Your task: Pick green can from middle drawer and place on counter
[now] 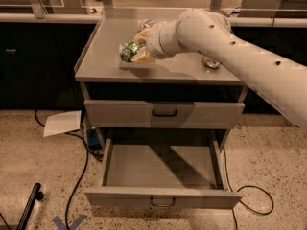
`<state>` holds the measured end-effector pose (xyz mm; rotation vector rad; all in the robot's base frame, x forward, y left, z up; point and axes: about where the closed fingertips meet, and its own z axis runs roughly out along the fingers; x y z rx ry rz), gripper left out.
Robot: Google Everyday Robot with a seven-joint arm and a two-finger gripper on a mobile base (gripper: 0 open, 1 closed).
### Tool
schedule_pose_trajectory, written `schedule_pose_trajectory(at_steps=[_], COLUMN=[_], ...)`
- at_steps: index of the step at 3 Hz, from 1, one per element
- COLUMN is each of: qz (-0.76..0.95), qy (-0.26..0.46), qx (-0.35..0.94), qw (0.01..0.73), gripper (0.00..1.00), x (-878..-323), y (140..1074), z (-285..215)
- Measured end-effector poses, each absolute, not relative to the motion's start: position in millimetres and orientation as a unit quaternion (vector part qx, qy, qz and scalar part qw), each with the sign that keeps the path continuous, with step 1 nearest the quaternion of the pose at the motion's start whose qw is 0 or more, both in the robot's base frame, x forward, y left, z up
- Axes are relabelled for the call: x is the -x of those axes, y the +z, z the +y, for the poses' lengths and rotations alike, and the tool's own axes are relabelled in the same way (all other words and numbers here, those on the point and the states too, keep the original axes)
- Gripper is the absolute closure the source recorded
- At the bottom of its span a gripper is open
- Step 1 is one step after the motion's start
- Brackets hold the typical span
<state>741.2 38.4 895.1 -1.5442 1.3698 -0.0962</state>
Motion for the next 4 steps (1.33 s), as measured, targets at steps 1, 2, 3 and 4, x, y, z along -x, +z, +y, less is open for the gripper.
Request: schedule_pose_trajectory(at_steps=[1,2,3,4], qz=[0.569,0.569,0.569,0.569], qy=[-0.04,-0.04,-0.04,-0.04], qx=[0.642,0.642,0.642,0.642], qw=[0.512,0.512,0.512,0.512], gripper=[0.69,0.46,0.22,0.0], x=[-741.2,-741.2,-741.2,-741.2], y=[895.1,895.1,895.0,895.0], z=[38.4,38.4,38.5,38.5])
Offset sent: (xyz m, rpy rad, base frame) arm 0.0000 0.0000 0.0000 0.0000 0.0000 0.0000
